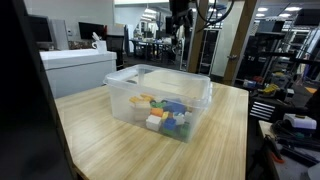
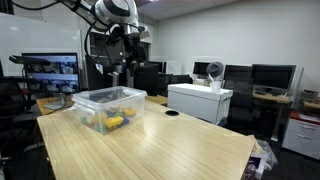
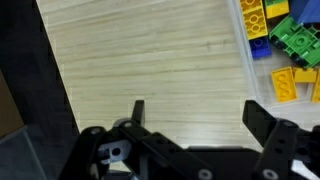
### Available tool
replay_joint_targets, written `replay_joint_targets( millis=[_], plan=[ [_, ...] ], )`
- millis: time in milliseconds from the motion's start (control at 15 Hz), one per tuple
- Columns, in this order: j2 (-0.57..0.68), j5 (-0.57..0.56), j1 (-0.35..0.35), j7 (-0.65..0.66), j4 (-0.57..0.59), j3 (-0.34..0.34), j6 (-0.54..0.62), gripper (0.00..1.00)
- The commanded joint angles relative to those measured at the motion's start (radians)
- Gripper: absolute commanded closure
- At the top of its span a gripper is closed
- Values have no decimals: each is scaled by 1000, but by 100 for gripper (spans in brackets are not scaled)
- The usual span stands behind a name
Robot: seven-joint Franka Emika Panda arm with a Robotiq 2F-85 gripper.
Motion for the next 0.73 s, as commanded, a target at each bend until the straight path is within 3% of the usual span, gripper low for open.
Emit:
replay_joint_targets(
  millis=[0,67,667],
  plan=[
    [3,-5,-31,-23,-94,8,140,0],
    [6,-1,-23,0,-37,15,62,0],
    [17,-1,-25,0,-33,16,73,0]
  ],
)
